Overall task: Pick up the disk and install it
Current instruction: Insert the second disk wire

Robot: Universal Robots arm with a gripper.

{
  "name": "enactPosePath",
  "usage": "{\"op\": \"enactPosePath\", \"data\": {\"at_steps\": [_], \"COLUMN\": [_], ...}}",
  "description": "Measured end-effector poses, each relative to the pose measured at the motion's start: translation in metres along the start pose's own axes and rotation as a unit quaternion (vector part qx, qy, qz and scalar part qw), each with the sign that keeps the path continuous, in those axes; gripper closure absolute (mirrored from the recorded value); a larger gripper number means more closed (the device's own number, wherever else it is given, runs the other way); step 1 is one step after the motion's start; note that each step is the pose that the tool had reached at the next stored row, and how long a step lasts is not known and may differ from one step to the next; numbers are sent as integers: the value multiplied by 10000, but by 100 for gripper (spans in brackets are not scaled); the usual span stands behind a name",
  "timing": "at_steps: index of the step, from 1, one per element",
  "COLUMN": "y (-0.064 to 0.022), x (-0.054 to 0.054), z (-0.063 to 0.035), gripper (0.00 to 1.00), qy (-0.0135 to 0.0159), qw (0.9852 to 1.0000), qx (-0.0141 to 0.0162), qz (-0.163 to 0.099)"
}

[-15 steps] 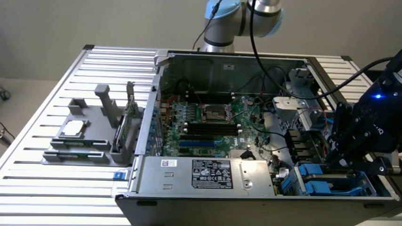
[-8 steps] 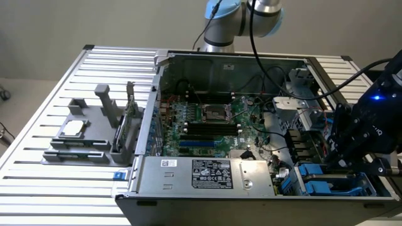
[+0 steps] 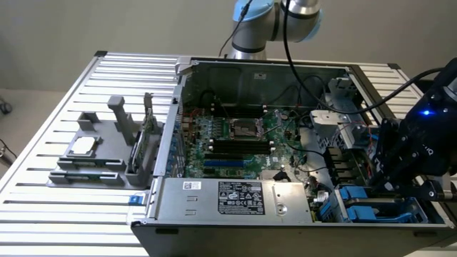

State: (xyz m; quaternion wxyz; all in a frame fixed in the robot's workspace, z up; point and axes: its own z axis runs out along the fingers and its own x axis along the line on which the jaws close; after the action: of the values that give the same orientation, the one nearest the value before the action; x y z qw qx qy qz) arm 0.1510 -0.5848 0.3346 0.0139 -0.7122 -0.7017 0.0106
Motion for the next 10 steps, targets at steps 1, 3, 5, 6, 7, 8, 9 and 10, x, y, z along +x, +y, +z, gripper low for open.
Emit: {"op": "enactPosePath", "data": {"at_steps": [1,3,5,6,7,8,9,10], "y": [0,1,1,1,1,1,1,1], "x": [0,0,0,0,0,0,0,0], "z": [6,16,21,22,22,23,23,24], "gripper": [84,84,84,84,84,84,84,84], "qy": [-2,-4,-9,-12,-13,-14,-14,-14], "qw": [10000,10000,10000,10000,10000,10000,10000,10000], "qx": [-14,-33,-42,-45,-45,-45,-45,-46], "qz": [0,-1,-1,-1,-2,-2,-1,-1]}}
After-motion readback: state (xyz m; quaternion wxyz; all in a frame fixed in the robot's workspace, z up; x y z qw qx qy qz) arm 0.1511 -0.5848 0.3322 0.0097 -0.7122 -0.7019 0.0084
